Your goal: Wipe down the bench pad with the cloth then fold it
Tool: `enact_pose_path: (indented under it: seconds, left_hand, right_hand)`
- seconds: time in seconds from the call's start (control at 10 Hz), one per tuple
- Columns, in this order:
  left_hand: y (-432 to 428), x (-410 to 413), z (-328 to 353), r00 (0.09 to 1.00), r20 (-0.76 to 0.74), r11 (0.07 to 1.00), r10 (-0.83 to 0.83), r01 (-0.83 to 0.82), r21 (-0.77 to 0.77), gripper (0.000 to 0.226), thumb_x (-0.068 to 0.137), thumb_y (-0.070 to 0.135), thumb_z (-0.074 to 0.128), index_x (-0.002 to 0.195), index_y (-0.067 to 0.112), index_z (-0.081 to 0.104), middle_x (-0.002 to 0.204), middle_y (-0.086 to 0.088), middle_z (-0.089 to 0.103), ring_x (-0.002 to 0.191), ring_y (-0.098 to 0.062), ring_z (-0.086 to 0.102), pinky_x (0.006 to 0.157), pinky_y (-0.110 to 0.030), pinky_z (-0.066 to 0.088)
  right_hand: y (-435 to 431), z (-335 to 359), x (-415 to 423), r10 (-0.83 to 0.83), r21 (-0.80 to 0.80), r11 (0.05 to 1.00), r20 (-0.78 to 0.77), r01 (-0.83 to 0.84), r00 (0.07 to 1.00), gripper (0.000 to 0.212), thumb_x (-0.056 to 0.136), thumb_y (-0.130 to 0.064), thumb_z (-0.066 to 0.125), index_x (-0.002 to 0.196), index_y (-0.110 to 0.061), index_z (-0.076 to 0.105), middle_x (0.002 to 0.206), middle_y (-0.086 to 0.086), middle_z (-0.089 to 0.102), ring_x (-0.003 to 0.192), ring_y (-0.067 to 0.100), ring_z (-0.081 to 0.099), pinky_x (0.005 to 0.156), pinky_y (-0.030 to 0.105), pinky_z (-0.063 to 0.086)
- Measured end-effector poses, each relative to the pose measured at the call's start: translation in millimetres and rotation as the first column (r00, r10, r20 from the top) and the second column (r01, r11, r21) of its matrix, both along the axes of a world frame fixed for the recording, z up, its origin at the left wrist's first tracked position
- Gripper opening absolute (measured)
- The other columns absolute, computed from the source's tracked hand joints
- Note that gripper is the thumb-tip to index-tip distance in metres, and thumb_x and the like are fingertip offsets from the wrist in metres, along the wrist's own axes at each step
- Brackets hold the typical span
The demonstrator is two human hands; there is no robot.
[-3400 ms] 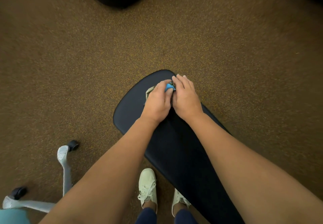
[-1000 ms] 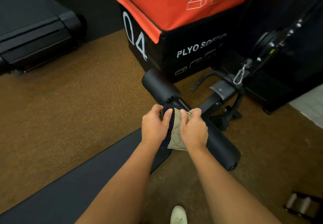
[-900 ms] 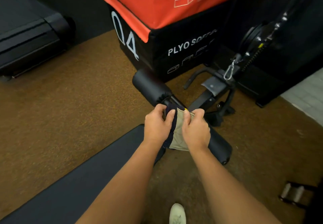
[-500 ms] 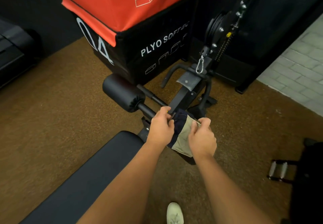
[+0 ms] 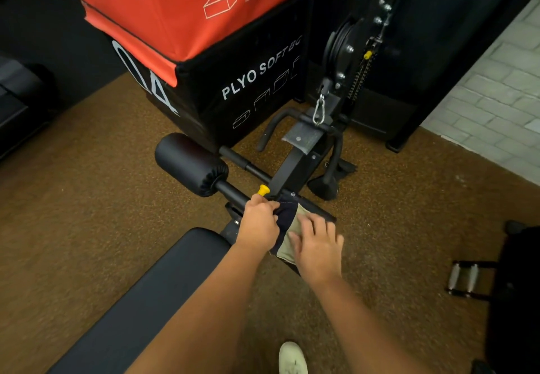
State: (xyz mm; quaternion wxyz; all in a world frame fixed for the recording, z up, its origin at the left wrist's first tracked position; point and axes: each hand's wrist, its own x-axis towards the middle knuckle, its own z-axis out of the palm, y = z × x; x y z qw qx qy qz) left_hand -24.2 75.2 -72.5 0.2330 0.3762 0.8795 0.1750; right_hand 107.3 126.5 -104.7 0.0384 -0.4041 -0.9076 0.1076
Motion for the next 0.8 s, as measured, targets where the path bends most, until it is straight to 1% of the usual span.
enact_pose_path:
  seconds: [0.1,0.2,0.3,0.4,0.5,0.6,0.7,0.8]
  left_hand:
    - [1.0,-2.0,-2.0,1.0,0.013,1.0,-0.02,0.02,-0.019,0.036,0.096,0.011,0.048,0.132,0.009,0.055,0.131,-0.009,0.039,0.12,-0.024,0.043,0.105,-0.022,0.031]
    - [2.9,-4.7,1.1,0.998,0.031,0.995,-0.046,0.049,-0.088,0.039,0.097,0.012,0.049,0.136,0.01,0.05,0.135,-0.009,0.034,0.124,-0.024,0.039,0.105,-0.025,0.032]
    - [3.8,-3.7,10.2,0.99,0.018,0.972,-0.137,0.138,-0.192,0.047,0.096,0.02,0.052,0.141,0.012,0.043,0.14,-0.01,0.03,0.129,-0.027,0.034,0.109,-0.031,0.03]
    - [2.9,0.7,28.4,0.968,0.003,0.921,-0.25,0.239,-0.307,0.05,0.096,0.029,0.052,0.141,0.012,0.04,0.142,-0.013,0.032,0.131,-0.029,0.032,0.109,-0.033,0.027]
    - [0.4,3.0,47.4,0.933,-0.007,0.862,-0.359,0.329,-0.386,0.053,0.096,0.035,0.049,0.142,0.01,0.038,0.144,-0.015,0.035,0.134,-0.029,0.03,0.109,-0.034,0.025]
    - [-2.7,-1.2,64.7,0.909,0.0,0.824,-0.417,0.378,-0.422,0.051,0.096,0.036,0.047,0.141,0.011,0.04,0.144,-0.015,0.036,0.134,-0.031,0.031,0.109,-0.036,0.028]
    - [0.8,-7.3,90.2,0.909,-0.031,0.856,-0.416,0.381,-0.349,0.052,0.096,0.034,0.048,0.143,0.015,0.038,0.149,-0.011,0.032,0.138,-0.031,0.026,0.112,-0.042,0.029]
    - [9.1,-10.8,126.2,0.903,-0.106,0.894,-0.416,0.386,-0.226,0.052,0.096,0.032,0.049,0.145,0.018,0.038,0.149,-0.009,0.033,0.137,-0.031,0.027,0.112,-0.043,0.029]
  right_hand:
    - [-1.5,-1.1,1.3,0.027,0.005,1.0,0.05,-0.027,0.998,0.05,0.089,-0.048,0.034,0.117,-0.017,0.062,0.11,0.006,0.06,0.092,0.027,0.056,0.068,0.042,0.046]
    - [-0.4,3.8,-1.0,0.042,-0.007,0.999,0.112,-0.041,0.993,0.043,0.09,-0.046,0.045,0.118,-0.017,0.059,0.113,0.007,0.058,0.096,0.029,0.055,0.072,0.045,0.045]
    - [2.9,17.8,-7.9,0.046,-0.093,0.995,0.19,-0.029,0.981,0.041,0.094,-0.044,0.042,0.126,-0.019,0.049,0.126,0.006,0.048,0.113,0.028,0.046,0.088,0.047,0.038]
    - [6.4,35.9,-15.3,0.059,-0.166,0.986,0.245,-0.018,0.968,0.042,0.095,-0.041,0.042,0.132,-0.019,0.041,0.133,0.006,0.041,0.123,0.027,0.038,0.099,0.045,0.031]
    - [6.7,59.0,-18.6,0.066,-0.198,0.98,0.319,-0.001,0.945,0.048,0.094,-0.04,0.046,0.135,-0.016,0.04,0.134,0.008,0.04,0.126,0.028,0.037,0.101,0.043,0.031]
    - [5.2,86.6,-15.5,0.05,-0.247,0.968,0.334,0.036,0.941,0.049,0.093,-0.04,0.049,0.134,-0.015,0.042,0.134,0.009,0.04,0.126,0.029,0.036,0.102,0.043,0.032]
    - [12.2,116.8,-9.6,0.017,-0.195,0.98,0.294,0.042,0.956,0.047,0.093,-0.038,0.049,0.134,-0.015,0.043,0.133,0.009,0.041,0.125,0.03,0.037,0.101,0.042,0.033]
    - [19.8,151.5,-5.0,-0.046,-0.118,0.99,0.223,0.074,0.974,0.044,0.094,-0.037,0.047,0.132,-0.016,0.045,0.133,0.01,0.043,0.124,0.029,0.039,0.1,0.041,0.034]
